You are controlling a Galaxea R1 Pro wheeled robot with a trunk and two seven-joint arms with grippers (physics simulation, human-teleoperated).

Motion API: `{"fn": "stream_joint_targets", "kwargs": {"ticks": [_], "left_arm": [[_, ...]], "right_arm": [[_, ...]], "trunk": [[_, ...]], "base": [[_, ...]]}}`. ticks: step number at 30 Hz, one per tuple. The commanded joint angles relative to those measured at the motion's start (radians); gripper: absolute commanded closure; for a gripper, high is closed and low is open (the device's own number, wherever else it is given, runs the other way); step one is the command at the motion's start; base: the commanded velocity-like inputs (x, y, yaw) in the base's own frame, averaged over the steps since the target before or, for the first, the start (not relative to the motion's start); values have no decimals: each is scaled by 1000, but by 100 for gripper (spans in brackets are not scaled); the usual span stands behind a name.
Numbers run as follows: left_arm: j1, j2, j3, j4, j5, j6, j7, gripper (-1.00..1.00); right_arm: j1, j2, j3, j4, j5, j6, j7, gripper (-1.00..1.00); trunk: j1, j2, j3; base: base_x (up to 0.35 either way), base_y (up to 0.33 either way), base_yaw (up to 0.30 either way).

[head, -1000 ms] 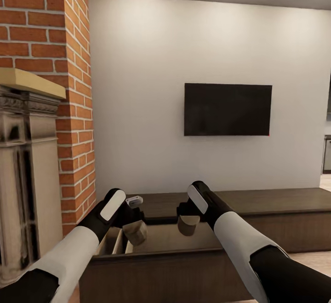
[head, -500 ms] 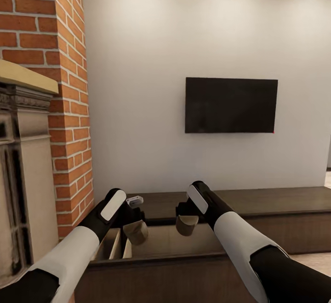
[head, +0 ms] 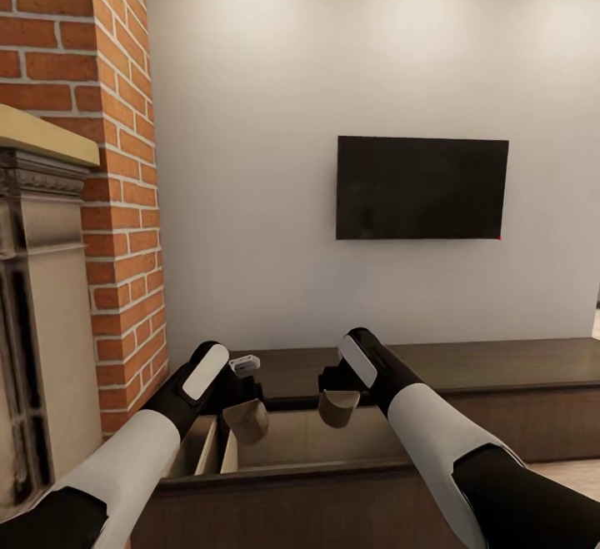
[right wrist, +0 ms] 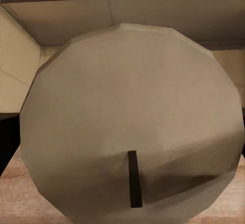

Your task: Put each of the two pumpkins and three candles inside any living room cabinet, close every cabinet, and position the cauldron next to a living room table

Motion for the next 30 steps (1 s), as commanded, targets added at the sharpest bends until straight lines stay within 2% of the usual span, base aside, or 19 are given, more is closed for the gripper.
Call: {"fn": "stream_joint_targets", "kwargs": {"ticks": [1,9,20,26,30], "left_arm": [[-1,0,-3,-1,10,1,11,100],[-1,1,-5,-1,10,1,11,100],[0,0,-10,-1,9,0,18,100],[0,1,-57,-1,7,-2,23,100],[0,1,-66,-1,6,-2,25,100]], "right_arm": [[-1,0,5,-1,-11,1,-8,100],[-1,0,5,-1,-11,0,-8,100],[-1,0,5,1,-11,1,-8,100],[-1,1,6,2,-11,4,-8,100],[-1,1,7,3,-11,4,-8,100]], "trunk": [[0,-1,-1],[0,-1,-1],[0,-1,-1],[0,-1,-1],[0,-1,-1]], "base": [[3,0,0],[15,0,0],[221,0,0],[213,9,0],[124,23,0]]}}
